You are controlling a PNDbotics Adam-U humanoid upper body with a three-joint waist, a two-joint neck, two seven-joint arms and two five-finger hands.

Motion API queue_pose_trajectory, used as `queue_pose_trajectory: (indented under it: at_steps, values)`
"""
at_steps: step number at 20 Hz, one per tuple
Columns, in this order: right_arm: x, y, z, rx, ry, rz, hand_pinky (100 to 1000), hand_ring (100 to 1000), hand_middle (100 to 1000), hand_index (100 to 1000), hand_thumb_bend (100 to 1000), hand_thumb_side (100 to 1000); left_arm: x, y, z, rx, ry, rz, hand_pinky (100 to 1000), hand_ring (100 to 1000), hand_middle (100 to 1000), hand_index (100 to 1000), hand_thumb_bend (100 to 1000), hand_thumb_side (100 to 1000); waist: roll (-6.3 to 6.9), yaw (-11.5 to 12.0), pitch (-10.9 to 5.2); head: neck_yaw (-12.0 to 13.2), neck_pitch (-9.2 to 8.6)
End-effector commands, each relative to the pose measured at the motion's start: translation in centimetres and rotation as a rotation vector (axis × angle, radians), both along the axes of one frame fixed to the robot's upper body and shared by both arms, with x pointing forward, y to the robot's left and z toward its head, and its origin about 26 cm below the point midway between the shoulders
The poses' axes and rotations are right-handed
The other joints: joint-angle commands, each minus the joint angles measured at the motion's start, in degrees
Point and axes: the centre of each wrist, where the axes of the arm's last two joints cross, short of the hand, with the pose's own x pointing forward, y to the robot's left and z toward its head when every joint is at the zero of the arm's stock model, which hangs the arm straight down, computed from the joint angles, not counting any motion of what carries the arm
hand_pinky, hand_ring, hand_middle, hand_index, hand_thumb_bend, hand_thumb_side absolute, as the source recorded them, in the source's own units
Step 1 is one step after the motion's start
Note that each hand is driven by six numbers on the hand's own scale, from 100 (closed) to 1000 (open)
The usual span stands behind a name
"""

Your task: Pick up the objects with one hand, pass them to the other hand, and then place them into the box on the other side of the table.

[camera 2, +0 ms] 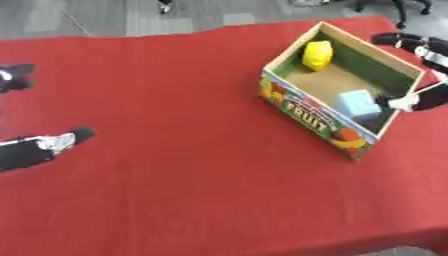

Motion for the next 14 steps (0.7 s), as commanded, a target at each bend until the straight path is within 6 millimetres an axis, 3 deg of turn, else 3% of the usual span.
queue_pose_trajectory:
  at_steps: [1,6,7,8,9,11,14]
  values:
    - [-0.5,-0.8,2.3,-0.044,-0.042,-0.028,1000,1000,1000,1000,305,444,0.0,0.3,0.9,0.002,-0.035,0.003,743,677,615,843,838,561,-0.12,0.0,-0.68,-0.2,-0.11]
    - [-0.5,-0.6,2.3,-0.015,-0.030,-0.011,1000,1000,1000,1000,235,327,0.0,0.3,0.9,0.004,-0.035,0.002,743,677,615,843,838,561,-0.14,0.0,-0.77,-0.2,-0.21]
    - [-0.5,-0.6,2.3,-0.003,-0.027,-0.007,1000,1000,1000,1000,167,233,0.0,0.3,0.9,0.004,-0.035,0.002,743,677,615,843,838,561,-0.13,0.0,-0.80,-0.2,-0.23]
    - [-0.5,-0.5,2.3,0.014,-0.024,-0.003,1000,1000,1000,1000,121,214,0.0,0.3,0.9,0.004,-0.035,0.002,743,676,615,843,838,562,-0.12,0.0,-0.82,-0.2,-0.25]
    - [-0.5,-0.5,2.3,0.045,-0.026,-0.001,1000,1000,1000,1000,100,114,0.0,0.3,0.9,0.004,-0.035,0.002,743,674,614,842,836,564,-0.11,-0.1,-0.85,-0.2,-0.26]
    - [-0.4,-0.2,2.5,0.133,-0.050,0.012,1000,1000,1000,1000,100,101,0.0,0.3,0.9,0.004,-0.034,0.003,744,674,614,841,837,565,-0.09,-0.1,-0.89,-0.1,-0.26]
    - [-0.5,0.5,3.0,0.313,-0.108,0.060,1000,1000,1000,1000,100,185,0.1,0.4,0.8,0.006,-0.032,0.006,744,675,614,839,836,566,-0.06,-0.1,-0.96,0.2,-0.11]
